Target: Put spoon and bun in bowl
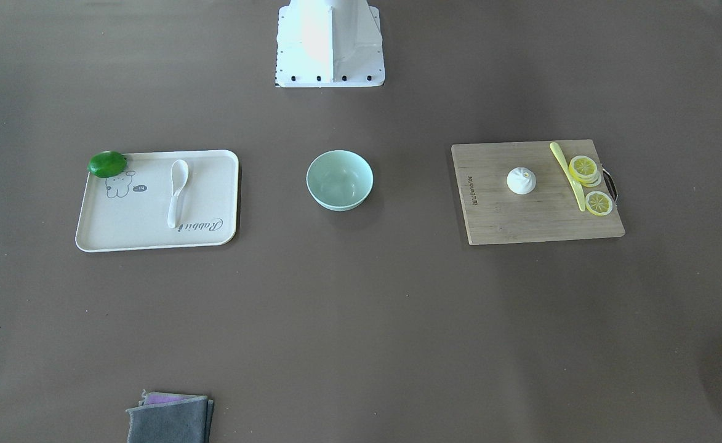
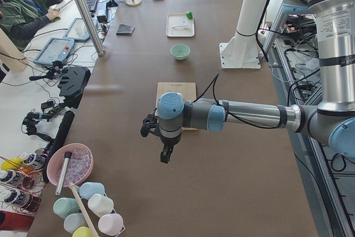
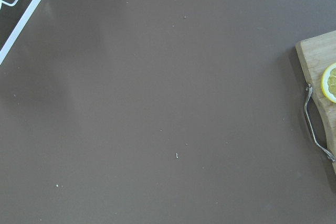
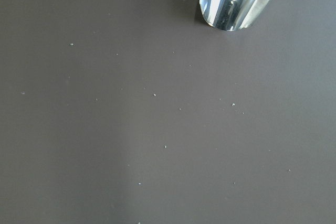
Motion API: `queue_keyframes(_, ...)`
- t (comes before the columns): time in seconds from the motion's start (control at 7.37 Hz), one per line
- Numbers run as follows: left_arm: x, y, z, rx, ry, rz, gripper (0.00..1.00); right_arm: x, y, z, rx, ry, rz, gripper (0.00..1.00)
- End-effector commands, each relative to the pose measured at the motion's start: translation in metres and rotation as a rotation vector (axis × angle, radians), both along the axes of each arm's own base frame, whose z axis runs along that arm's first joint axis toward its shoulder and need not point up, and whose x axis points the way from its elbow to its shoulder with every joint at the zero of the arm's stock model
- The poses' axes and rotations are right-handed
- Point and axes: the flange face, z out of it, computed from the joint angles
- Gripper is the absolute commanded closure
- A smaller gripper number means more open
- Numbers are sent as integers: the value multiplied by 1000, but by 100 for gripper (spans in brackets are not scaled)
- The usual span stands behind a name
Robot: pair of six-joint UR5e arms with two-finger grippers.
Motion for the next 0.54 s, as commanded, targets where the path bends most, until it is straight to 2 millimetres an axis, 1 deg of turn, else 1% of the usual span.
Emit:
queue_keyframes(0.0,0,0,0,5,0,1,1,0,0,0,1,0,0,0)
queue_keyframes(0.27,0,-1,-2,11,0,1,1,0,0,0,1,0,0,0)
queue_keyframes(0.41,0,-1,-4,15,0,1,1,0,-3,-7,17,-3,0,0)
